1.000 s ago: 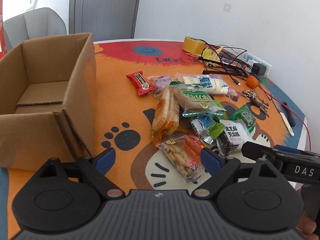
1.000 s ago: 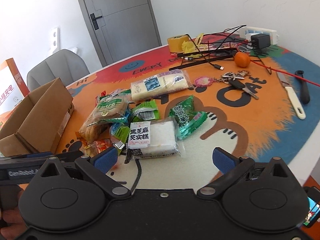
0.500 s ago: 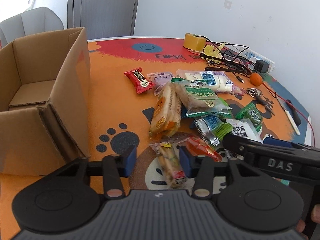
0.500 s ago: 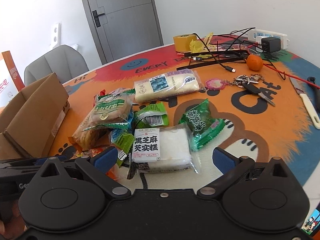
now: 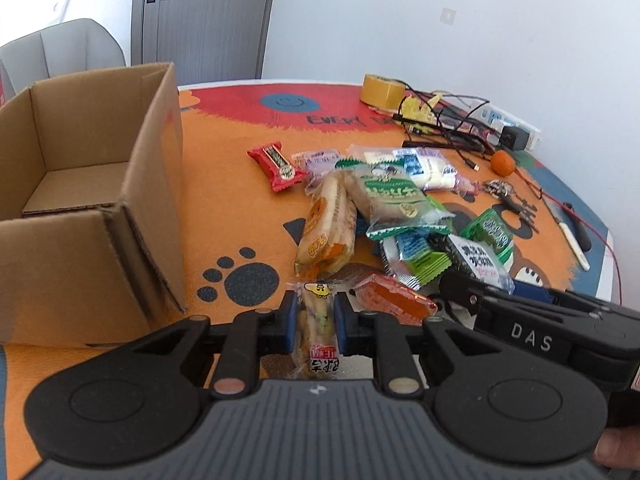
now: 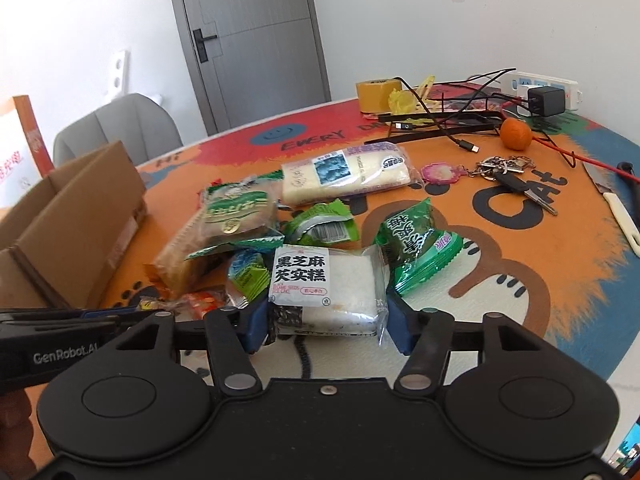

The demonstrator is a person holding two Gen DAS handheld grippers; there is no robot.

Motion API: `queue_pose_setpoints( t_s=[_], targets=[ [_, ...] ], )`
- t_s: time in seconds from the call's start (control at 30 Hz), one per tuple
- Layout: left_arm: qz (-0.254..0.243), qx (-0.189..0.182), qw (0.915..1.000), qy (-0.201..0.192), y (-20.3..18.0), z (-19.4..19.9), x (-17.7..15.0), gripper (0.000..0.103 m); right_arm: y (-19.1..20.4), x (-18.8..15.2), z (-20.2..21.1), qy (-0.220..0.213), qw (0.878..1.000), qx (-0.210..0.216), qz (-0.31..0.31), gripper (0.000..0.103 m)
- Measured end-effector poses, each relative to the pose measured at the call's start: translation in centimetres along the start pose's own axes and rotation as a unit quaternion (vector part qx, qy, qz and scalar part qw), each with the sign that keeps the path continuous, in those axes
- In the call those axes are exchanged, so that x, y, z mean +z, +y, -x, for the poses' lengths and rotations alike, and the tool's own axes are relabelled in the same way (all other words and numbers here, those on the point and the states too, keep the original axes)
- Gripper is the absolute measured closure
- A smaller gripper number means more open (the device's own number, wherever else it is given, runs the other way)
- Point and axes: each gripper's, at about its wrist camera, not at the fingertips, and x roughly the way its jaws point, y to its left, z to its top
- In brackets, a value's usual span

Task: Organize snacks
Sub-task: 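Carry both snacks to the cardboard box and open both tools to drop them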

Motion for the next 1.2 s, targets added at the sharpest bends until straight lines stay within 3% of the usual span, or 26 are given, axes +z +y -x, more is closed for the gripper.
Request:
queue_pose_setpoints(
  t_s=[0.73, 1.2],
  targets=[
    [0.011, -0.002, 0.9965, -0.083, 1.2, 6.5, 2.4, 0.085, 3.2, 2.3, 4.2, -0.054, 0.997, 0.062, -0.001, 0.047],
    [0.032, 0.015, 0.9901, -0.136, 6.1, 10.1, 5.1, 0.085, 8.3, 4.3, 3.9, -0.066, 0.993, 0.099, 0.025, 0.047]
  ],
)
